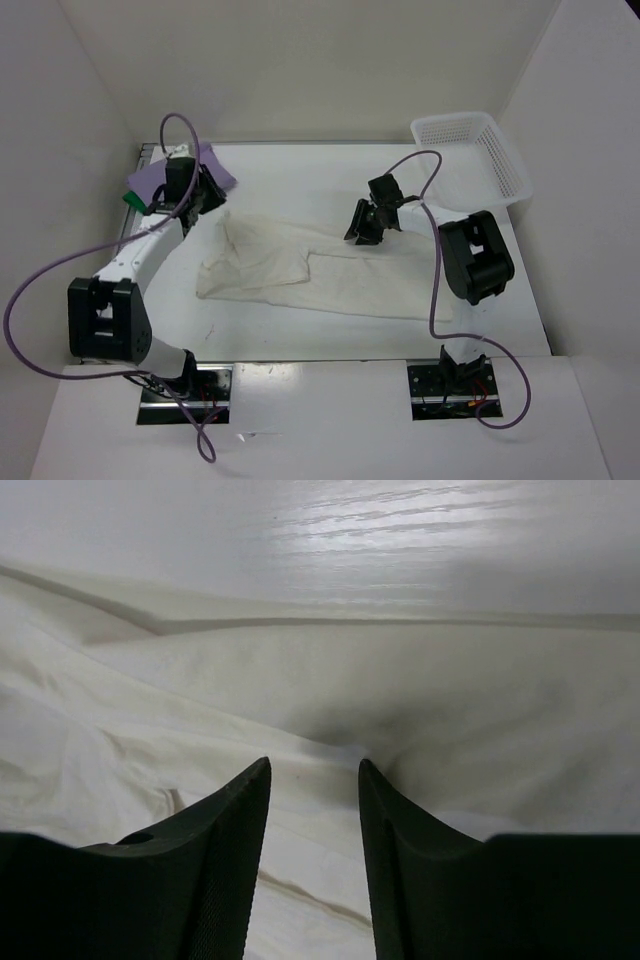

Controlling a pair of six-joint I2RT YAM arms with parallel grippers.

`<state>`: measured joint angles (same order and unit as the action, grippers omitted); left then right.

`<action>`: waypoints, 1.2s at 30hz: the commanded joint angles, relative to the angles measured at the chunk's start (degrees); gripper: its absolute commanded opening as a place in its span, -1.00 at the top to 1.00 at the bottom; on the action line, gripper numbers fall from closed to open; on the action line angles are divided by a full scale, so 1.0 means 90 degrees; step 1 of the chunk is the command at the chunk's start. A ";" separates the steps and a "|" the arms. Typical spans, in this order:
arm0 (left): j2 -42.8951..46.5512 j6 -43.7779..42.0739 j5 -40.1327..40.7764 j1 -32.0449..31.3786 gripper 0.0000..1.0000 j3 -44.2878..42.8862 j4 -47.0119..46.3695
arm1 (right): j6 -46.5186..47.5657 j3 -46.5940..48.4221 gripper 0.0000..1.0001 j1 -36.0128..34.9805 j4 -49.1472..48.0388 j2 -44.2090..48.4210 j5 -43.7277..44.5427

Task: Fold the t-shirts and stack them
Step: Fold the other side of the tshirt into a rectangle

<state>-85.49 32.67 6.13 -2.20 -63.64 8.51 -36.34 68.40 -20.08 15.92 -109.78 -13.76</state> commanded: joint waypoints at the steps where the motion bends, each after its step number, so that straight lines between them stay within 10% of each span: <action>1: 0.0309 0.1173 -0.1275 -0.0400 0.22 0.1176 -0.0154 | 0.0131 -0.0148 0.05 0.0092 0.0496 0.0682 0.0532; 6: 0.0418 0.1927 -0.1833 -0.0800 0.31 0.1904 -0.0604 | -0.0005 -0.0412 0.12 0.0297 0.0496 0.0996 0.0669; 13: 0.0036 0.2464 -0.2156 -0.1279 0.31 0.2383 -0.1014 | -0.0317 -0.0782 0.75 0.0657 0.0497 0.1328 0.1206; 36: 0.2378 0.1956 -0.2361 0.0683 0.23 0.3713 0.0958 | -0.1147 -0.2736 0.73 0.0201 0.0525 0.2409 0.0748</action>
<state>-68.07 51.18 -13.91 2.28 -28.91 14.28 -45.12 47.09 -15.03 17.19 -92.25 -5.69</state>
